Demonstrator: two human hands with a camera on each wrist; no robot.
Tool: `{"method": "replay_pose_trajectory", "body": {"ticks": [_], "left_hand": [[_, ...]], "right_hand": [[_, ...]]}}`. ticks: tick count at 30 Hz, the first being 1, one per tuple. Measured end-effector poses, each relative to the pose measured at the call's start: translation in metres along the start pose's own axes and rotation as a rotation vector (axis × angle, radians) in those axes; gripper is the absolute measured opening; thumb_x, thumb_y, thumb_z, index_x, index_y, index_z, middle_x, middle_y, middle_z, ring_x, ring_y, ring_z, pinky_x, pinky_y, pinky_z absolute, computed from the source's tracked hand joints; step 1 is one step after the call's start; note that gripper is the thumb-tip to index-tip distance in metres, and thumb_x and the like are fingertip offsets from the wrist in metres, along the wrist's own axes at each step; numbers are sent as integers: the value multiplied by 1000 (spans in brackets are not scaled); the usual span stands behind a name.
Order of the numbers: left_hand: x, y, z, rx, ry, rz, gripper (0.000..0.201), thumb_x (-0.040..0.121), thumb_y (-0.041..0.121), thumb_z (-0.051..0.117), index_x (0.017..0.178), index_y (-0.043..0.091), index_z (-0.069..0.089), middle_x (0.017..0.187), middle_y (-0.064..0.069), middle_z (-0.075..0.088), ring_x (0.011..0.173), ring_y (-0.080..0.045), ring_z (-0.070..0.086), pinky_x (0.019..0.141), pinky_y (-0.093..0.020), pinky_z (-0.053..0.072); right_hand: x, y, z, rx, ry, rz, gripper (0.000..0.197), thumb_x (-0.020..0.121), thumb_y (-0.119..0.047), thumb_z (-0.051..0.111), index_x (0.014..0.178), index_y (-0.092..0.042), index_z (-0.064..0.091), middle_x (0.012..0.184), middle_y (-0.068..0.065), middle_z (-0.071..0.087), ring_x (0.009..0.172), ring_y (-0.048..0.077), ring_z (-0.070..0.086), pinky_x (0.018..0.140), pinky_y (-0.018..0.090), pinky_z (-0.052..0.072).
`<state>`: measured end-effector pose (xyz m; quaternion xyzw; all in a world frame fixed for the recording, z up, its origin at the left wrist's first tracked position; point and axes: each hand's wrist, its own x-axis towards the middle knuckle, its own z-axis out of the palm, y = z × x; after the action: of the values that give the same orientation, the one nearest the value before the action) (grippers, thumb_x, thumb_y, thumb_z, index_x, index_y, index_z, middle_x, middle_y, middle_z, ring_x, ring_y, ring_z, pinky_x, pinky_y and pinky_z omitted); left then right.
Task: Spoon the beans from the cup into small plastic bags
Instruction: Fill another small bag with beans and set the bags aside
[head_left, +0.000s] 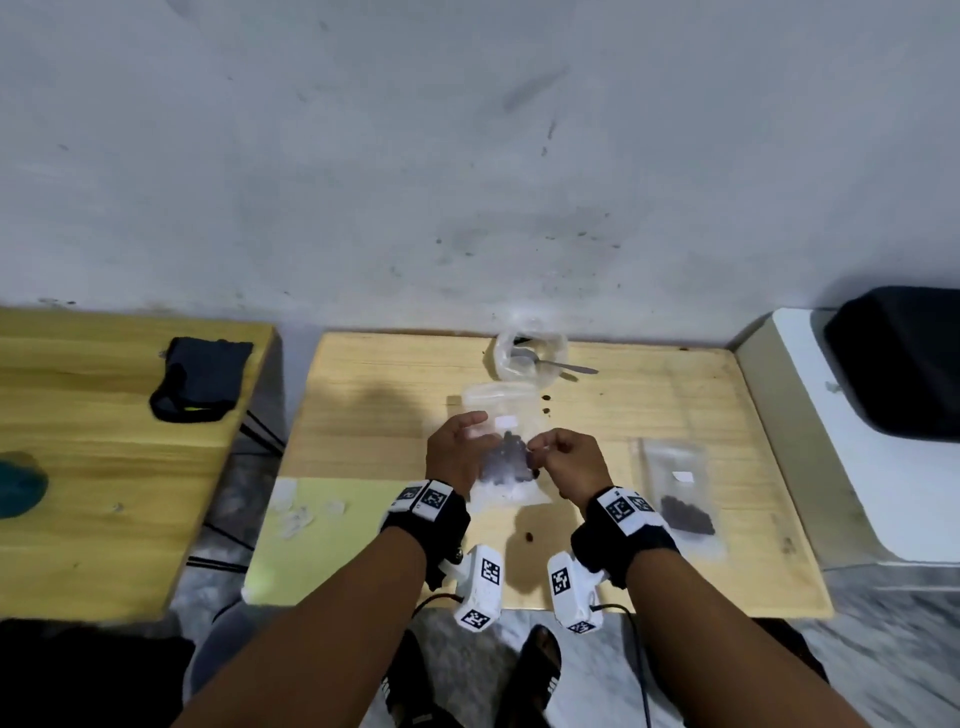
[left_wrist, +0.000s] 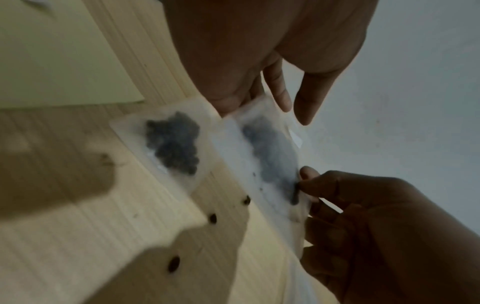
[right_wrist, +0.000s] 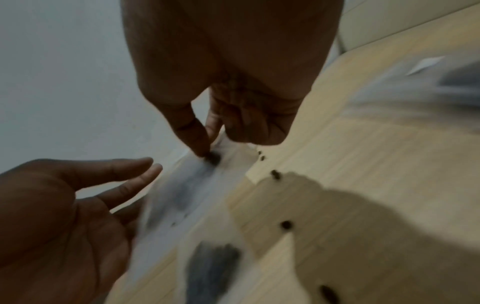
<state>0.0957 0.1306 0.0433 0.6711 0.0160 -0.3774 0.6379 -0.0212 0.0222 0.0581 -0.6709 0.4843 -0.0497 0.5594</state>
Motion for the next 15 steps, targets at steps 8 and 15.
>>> {"method": "replay_pose_trajectory", "body": {"ticks": [8,15], "left_hand": [[-7,-47,83,184,-268,-189,48,82,-17,46,121,8,61,130,-14,58,79,-21,60,59,-29,48],[-25,-70,165,348,-516,-312,62,89,-11,49,145,14,39,147,-5,42,127,-28,48,80,-35,46]], "right_hand": [[-1,63,-83,-127,179,136,23,74,-14,76,96,-15,69,93,3,68,81,21,62,74,26,48],[-6,106,-141,-298,323,243,36,70,-23,76,105,-19,65,106,4,59,93,29,62,73,30,47]]}}
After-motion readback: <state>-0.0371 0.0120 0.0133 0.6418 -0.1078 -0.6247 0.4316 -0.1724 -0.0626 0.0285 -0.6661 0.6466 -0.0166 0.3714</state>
